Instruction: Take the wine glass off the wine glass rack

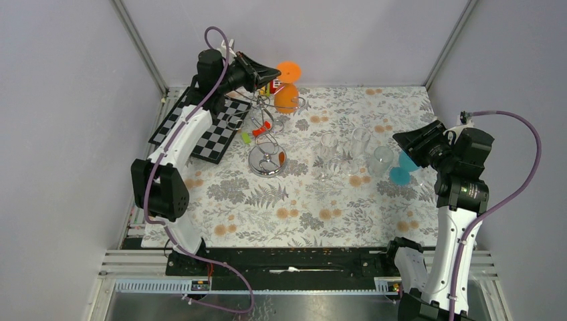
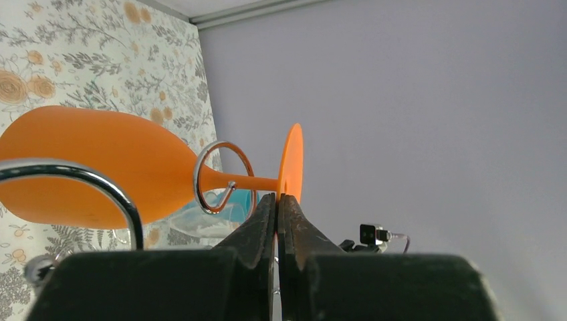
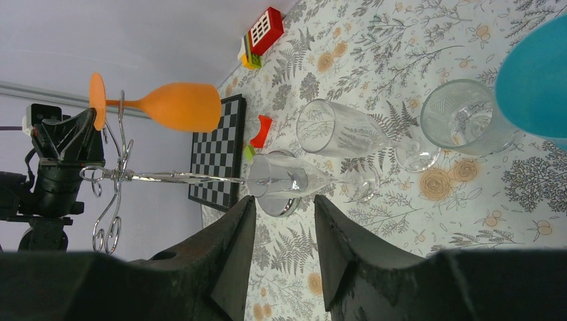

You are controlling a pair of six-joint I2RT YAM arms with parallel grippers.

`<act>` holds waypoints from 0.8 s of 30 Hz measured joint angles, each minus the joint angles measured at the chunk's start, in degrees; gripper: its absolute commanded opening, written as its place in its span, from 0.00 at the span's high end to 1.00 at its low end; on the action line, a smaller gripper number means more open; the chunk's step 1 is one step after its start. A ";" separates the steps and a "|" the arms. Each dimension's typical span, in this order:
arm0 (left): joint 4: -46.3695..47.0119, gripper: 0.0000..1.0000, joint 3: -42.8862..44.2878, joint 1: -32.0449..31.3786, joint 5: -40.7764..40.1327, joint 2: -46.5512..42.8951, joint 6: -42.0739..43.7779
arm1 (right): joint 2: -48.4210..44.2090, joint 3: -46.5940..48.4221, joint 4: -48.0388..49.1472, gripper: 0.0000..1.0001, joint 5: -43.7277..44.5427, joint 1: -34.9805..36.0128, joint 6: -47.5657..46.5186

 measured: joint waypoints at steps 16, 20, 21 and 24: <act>-2.89 1.00 0.79 1.51 3.28 -0.17 3.32 | 0.00 0.00 -0.15 0.55 0.04 0.00 0.00; -5.60 1.00 0.76 2.54 3.28 -1.27 4.83 | 0.02 0.00 -0.13 0.55 0.04 0.00 0.00; -6.12 1.00 0.76 2.69 3.28 -1.62 5.16 | 0.02 0.00 -0.13 0.55 0.04 0.00 -0.02; -7.58 1.00 0.76 3.28 3.26 -3.10 6.19 | 0.02 0.00 -0.13 0.55 0.04 0.00 0.00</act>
